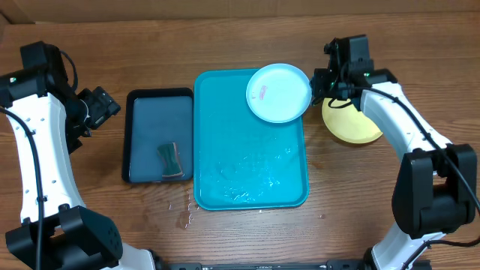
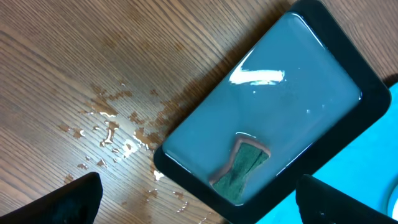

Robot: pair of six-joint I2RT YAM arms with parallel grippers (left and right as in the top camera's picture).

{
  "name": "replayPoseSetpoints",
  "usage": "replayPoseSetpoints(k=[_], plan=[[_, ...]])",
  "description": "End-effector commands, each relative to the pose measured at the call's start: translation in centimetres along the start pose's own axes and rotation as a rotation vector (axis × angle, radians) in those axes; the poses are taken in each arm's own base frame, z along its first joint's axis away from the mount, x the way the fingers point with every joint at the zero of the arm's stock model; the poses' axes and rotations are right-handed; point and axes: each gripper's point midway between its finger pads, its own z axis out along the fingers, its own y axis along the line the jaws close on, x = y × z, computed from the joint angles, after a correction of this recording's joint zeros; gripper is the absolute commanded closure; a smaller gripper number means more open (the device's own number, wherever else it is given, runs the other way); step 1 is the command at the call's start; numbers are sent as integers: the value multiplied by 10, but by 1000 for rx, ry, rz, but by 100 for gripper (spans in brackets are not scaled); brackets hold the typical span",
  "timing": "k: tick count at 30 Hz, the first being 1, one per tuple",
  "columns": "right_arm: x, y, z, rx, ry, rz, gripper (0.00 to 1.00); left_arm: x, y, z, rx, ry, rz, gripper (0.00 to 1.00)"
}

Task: Clean dirty plates on tray and stack at the side
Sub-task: 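Move the right gripper to the rim of the white plate, then grasp the white plate rim with the right gripper and drag it left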

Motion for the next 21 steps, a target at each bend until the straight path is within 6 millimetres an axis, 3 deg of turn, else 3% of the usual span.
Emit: replayPoseSetpoints(k=[1, 14, 21], plan=[[11, -4, 9, 7, 7, 1, 60, -3, 1, -10, 5, -30, -15, 0], [32, -11, 44, -9, 23, 59, 59, -3, 1, -10, 5, -30, -15, 0], [26, -3, 44, -56, 4, 54, 61, -3, 1, -10, 5, -31, -15, 0]])
